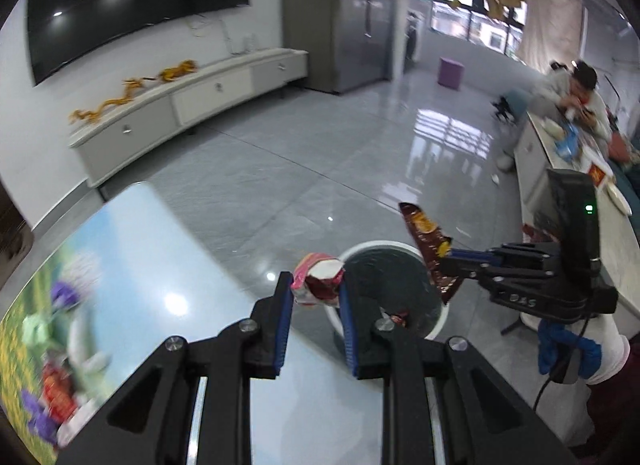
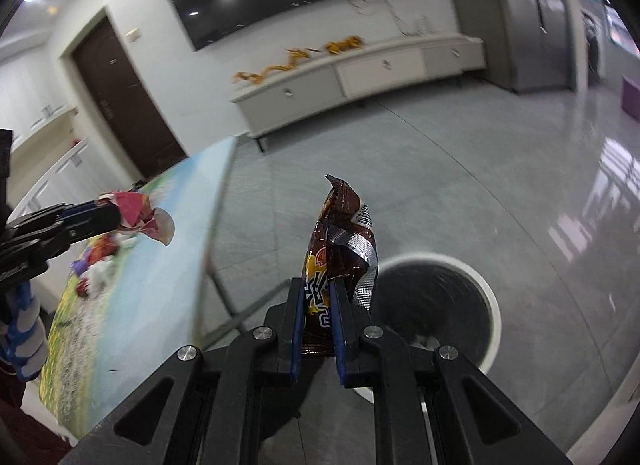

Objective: Collect trash
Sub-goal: 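Carry the pink wrapper and brown chip bag over the bin and release both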

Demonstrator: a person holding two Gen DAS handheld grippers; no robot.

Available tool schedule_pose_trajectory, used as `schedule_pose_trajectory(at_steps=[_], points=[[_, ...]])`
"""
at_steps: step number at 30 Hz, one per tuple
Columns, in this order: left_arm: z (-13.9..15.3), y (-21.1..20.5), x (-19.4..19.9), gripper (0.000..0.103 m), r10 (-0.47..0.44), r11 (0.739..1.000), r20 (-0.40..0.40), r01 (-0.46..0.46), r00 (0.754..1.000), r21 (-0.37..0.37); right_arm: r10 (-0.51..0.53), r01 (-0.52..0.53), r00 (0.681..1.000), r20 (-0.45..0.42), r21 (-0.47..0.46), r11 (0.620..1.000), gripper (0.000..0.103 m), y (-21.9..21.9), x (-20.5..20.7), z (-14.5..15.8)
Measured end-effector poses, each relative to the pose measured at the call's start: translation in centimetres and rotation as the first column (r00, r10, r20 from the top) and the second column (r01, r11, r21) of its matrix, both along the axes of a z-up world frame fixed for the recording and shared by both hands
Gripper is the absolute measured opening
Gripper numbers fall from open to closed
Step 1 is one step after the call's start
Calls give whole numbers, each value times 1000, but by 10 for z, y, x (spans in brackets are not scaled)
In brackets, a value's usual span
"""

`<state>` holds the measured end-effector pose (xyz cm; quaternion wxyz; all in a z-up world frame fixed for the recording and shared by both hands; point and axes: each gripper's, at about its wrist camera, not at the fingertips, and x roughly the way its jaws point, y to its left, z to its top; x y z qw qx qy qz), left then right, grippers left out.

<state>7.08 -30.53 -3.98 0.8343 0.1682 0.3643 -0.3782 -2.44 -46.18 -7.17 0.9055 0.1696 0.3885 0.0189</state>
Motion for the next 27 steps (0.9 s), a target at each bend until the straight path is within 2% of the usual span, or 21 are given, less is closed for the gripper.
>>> schedule_pose_trajectory(at_steps=[9,17,19,20,21,22,23,26,27], points=[[-41,-60,17,22,-60,996,-82,65,995,68,-89,98,990,-113,76,992,13,-50,11,-54],[-65,-97,36,26,-86,995,-201,96,976,41,-155,179,966,-208,101,979,15,-70,17,-91],[-68,-106,38,27,-92,994,-217,102,972,35,-172,199,959,-224,103,975,23,-75,17,-97],[-70,-110,40,36,-96,994,-225,105,970,28,-178,206,957,-231,100,974,28,-77,17,-99],[-71,-113,41,53,-97,994,-231,105,968,20,-189,216,952,-240,93,972,40,-79,16,-101],[-71,-114,44,60,-90,996,-234,94,968,7,-199,226,949,-244,88,970,49,-82,15,-102],[-71,-113,46,64,-83,996,-238,84,968,-5,-209,235,946,-247,85,968,52,-83,13,-102],[-65,-110,51,64,-76,997,-253,70,964,-32,-230,254,940,-252,68,965,57,-87,7,-100],[-62,-107,51,64,-72,997,-244,65,967,-37,-234,257,939,-250,62,964,65,-88,6,-99]])
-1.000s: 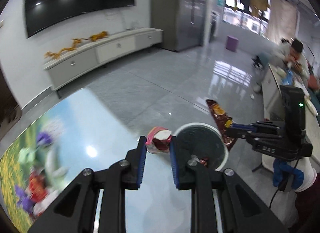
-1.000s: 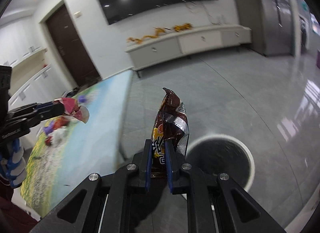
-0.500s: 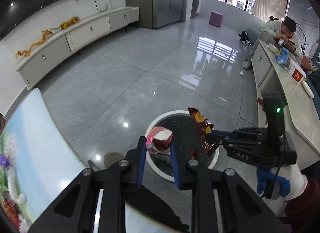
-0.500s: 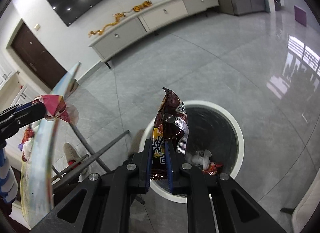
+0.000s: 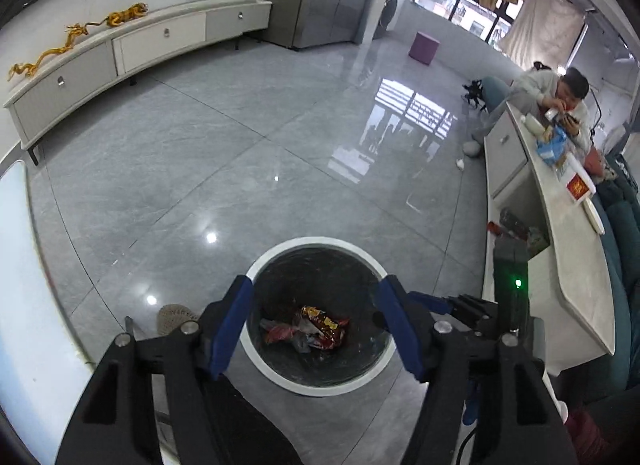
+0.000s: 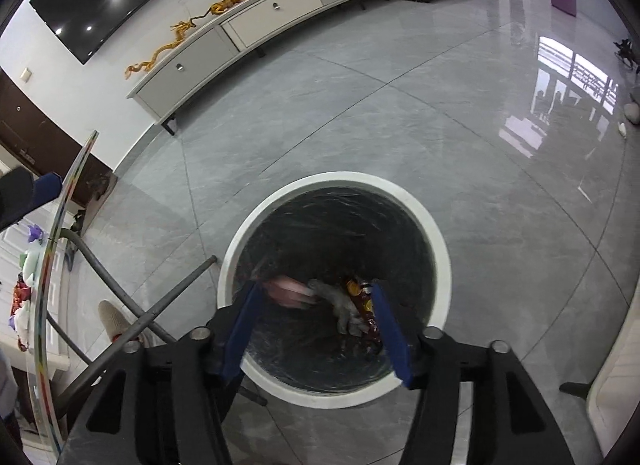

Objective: Collect trash
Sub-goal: 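Carry the pink wrapper and brown chip bag over the bin and release both, then grasp the red wrapper with the left tool while the right grasps the white plastic bag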

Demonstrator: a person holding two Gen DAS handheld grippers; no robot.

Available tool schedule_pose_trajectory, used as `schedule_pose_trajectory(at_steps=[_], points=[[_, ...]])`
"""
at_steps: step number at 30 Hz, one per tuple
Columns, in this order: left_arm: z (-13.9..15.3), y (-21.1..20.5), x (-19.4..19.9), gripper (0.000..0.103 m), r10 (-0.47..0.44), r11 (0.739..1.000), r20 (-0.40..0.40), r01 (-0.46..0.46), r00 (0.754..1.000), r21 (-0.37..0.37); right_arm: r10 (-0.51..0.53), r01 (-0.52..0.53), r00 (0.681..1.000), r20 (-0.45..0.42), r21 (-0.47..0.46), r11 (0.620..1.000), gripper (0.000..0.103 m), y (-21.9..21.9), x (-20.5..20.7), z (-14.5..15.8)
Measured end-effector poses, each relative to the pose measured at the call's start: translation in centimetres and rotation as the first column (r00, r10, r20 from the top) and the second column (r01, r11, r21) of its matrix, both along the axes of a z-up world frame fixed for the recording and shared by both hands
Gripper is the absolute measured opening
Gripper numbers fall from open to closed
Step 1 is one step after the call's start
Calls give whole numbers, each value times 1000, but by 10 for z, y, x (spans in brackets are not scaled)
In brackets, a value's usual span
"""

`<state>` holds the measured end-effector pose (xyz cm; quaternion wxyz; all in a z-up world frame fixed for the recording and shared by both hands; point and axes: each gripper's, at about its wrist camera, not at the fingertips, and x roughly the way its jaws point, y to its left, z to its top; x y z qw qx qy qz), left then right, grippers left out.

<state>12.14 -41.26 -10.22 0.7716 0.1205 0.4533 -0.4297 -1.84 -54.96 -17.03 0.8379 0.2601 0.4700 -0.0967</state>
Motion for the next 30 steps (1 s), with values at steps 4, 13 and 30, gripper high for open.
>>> schedule_pose_trajectory(at_steps=[4,13,30], points=[[20,21,-5,64,41,999,93,-39,995,-19,-24,25,999,34,-30,999,80,0,-5,18],[84,102,-22,64,153,986,262,-129,953,-110,-38,84,971,238,-186,979,103,32,-27,116],[134,361,-61,64,459,888,341,-415,820,-198,211,-36,759,616,-284,958,103,169,-57,282]])
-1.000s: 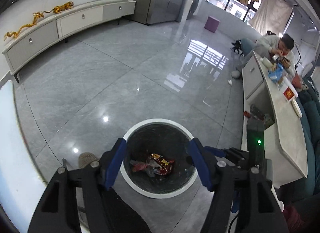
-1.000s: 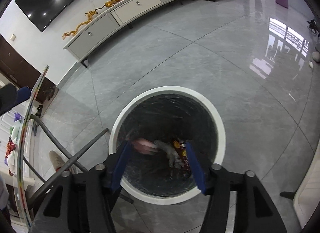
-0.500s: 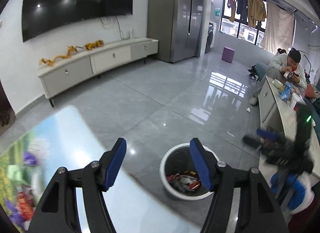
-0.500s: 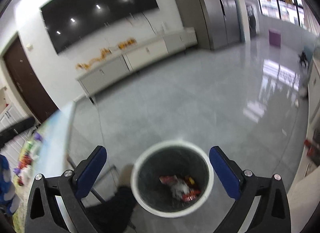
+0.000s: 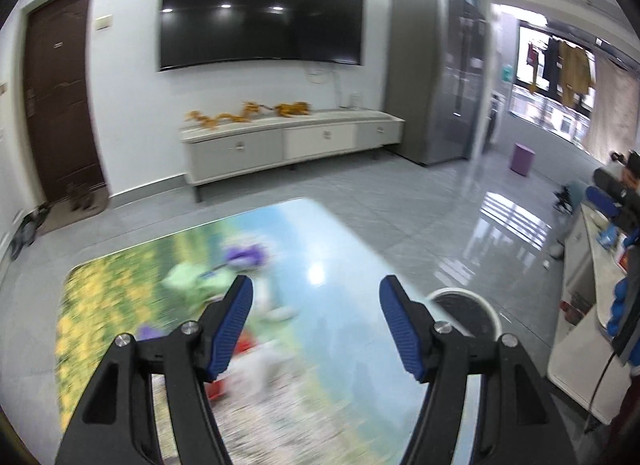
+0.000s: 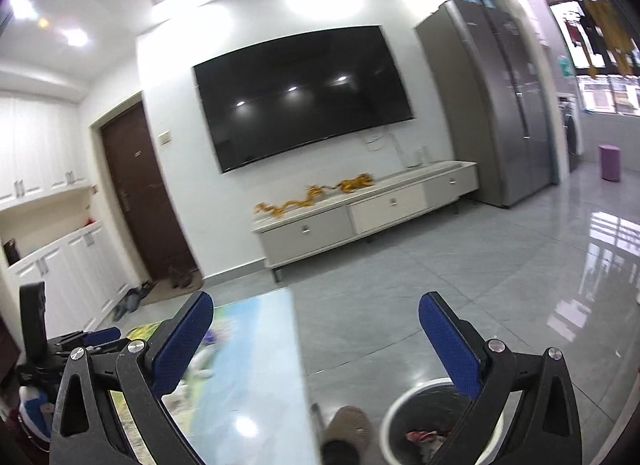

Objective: Collect trash
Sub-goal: 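Grasp the red wrapper with the left tool while the right grasps the white plastic bag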

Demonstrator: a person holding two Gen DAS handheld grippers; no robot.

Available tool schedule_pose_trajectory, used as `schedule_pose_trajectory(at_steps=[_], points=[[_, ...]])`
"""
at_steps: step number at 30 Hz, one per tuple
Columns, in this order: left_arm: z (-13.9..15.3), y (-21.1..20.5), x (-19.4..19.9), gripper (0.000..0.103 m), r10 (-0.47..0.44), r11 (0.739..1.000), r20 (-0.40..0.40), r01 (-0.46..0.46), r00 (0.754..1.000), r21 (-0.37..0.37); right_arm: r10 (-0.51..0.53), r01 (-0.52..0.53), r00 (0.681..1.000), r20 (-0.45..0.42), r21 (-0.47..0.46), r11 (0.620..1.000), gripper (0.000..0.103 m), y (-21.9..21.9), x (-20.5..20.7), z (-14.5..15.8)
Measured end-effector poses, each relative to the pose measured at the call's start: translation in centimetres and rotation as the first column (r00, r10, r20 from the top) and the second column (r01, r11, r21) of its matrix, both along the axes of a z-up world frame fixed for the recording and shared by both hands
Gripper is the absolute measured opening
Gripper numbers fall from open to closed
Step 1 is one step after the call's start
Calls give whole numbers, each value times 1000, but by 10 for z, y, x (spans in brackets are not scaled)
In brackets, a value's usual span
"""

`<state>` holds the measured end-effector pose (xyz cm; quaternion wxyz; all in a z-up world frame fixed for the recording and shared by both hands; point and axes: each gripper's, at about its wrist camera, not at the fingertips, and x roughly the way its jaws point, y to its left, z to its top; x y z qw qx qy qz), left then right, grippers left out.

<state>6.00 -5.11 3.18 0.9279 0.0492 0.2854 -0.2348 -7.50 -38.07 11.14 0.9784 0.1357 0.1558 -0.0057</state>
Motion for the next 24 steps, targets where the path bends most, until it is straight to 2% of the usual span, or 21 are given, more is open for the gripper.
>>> schedule_pose_trajectory(at_steps=[2,7,10,13,16,19,21,24], points=[[-2,38,-6,64,51,999,9,-51,999,-9,43,-43,999,-11,2,999,103,17,6,7],[-10,100,-19,64,147,989,18,-146,989,-22,113,-113,993,-40,8,994,103,51,21,15],[-24,128,-21,64,172,985,-10,-173,985,-29,169,-169,983,-68,5,986,103,73,37,15],[-48,142,-22,64,163,985,-79,-167,983,-43,220,-224,969,-114,-30,974,103,102,58,13],[-69,140,-22,64,124,991,-130,-128,984,-27,280,-294,943,-179,-58,954,103,131,80,-3],[-87,131,-15,64,79,997,-159,-78,984,8,342,-368,904,-255,-58,928,103,158,105,-27],[-97,123,-3,63,50,999,-175,-46,983,25,379,-413,870,-315,-44,910,102,175,121,-48],[-107,110,14,62,9,999,-194,-2,981,38,425,-468,811,-403,-10,884,93,197,141,-84]])
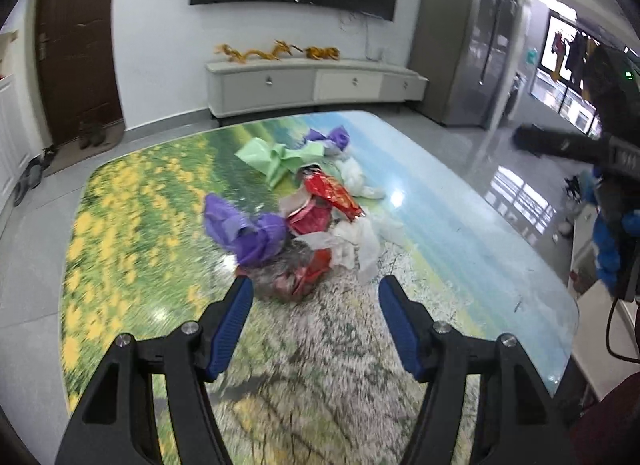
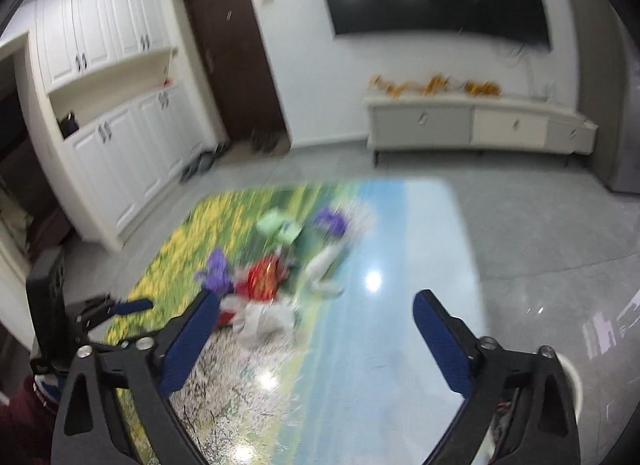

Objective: Collect trash
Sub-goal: 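Grasp the red wrapper with the left tool while the right grasps the white plastic bag, then carry both held items over the bin and open both tools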

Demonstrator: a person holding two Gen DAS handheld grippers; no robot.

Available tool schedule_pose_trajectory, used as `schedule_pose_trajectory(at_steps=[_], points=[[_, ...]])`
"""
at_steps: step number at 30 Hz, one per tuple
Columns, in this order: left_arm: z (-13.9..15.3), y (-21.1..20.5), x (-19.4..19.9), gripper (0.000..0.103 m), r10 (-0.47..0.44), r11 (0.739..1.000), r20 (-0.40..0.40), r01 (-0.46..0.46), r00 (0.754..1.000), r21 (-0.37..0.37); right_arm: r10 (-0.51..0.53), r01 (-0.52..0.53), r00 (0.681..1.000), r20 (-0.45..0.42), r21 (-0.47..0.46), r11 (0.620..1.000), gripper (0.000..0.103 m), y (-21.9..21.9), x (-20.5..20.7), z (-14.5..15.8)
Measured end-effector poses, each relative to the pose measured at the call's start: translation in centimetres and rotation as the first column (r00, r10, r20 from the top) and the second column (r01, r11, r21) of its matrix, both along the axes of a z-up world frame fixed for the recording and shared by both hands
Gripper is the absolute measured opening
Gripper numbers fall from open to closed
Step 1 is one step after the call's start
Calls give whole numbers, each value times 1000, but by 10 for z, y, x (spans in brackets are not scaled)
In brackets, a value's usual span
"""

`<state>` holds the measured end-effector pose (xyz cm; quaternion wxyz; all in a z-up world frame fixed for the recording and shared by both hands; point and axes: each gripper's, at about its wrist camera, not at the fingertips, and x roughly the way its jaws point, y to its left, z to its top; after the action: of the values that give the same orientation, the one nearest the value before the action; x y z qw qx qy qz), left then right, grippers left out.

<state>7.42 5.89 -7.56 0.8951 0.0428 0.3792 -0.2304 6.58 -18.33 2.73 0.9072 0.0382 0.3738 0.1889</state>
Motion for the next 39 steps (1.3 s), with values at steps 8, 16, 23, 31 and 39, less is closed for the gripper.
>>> schedule_pose_trajectory(at_steps=[8,16,23,31,39], points=[[-33,-21,36,48,-54,997,-84,58,995,51,125,-128,975,-183,-2,992,66,37,34,-68],[-39,-20,41,34,-54,996,-95,60,994,61,207,-215,949,-238,-6,977,62,68,52,-91],[-39,-22,37,19,-39,996,-94,46,995,75,228,-249,938,-260,-48,967,39,88,62,-107],[-36,-25,17,7,-33,998,-96,38,995,51,234,-254,939,-251,-51,966,14,73,41,-105],[-18,-22,-12,4,-6,1000,-80,6,997,-7,188,-195,963,-193,-14,981,14,30,3,-80]])
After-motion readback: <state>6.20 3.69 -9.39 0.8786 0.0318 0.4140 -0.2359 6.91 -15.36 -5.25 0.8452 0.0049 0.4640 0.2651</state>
